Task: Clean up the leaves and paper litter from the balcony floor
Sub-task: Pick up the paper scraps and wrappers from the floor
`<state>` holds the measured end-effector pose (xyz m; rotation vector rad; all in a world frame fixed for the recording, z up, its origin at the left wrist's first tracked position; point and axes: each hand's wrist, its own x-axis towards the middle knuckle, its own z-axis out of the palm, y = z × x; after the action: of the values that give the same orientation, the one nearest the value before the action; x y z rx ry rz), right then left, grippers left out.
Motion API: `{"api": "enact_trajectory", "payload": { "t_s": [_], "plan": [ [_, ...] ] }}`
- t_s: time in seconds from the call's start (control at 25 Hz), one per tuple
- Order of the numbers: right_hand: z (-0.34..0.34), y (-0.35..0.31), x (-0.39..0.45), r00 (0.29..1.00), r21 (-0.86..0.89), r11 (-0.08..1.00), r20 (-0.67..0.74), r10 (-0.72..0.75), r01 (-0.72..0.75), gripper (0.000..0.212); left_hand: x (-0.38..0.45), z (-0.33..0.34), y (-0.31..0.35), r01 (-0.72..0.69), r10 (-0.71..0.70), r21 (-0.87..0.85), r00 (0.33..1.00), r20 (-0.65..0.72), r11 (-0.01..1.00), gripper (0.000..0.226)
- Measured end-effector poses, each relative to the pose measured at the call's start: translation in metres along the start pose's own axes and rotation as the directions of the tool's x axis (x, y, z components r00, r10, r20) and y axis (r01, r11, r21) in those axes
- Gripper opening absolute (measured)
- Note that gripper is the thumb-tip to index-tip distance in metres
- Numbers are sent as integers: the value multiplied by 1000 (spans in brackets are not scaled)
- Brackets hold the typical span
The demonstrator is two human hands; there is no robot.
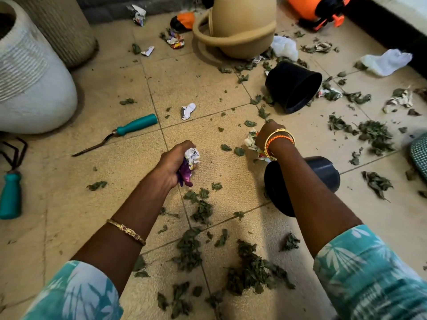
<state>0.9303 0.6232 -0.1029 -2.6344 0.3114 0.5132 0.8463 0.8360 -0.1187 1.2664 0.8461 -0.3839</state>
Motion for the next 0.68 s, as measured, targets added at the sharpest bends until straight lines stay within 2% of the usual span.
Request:
{"api": "enact_trajectory", "payload": {
  "t_s": [0.08,0.2,0.32,0.4,0.52,0.68],
  "plan": [
    [-1,-3,2,997,21,998,-49,-57,58,26,-3,3,2,-18,18,-23,1000,1,1000,12],
    [-5,-13,-4,974,187,956,-79,-214,226,6,-11,7,7,-44,44,-22,999,-4,999,13],
    [-14,-18,-13,954,424,857,-68,-291,292,9,-22,10,24,-74,75,40,997,-19,996,10],
    [-27,-19,-21,955,531,802,-46,-294,273,9,-36,12,41,-80,82,78,996,-23,994,8],
    [-65,-25,-54,975,665,728,-1,-220,165,20,-76,18,68,-37,42,95,998,-45,995,7],
    [-136,-39,-123,987,742,670,113,-115,-7,25,-172,34,119,75,-72,44,995,-71,996,10]
  ]
}}
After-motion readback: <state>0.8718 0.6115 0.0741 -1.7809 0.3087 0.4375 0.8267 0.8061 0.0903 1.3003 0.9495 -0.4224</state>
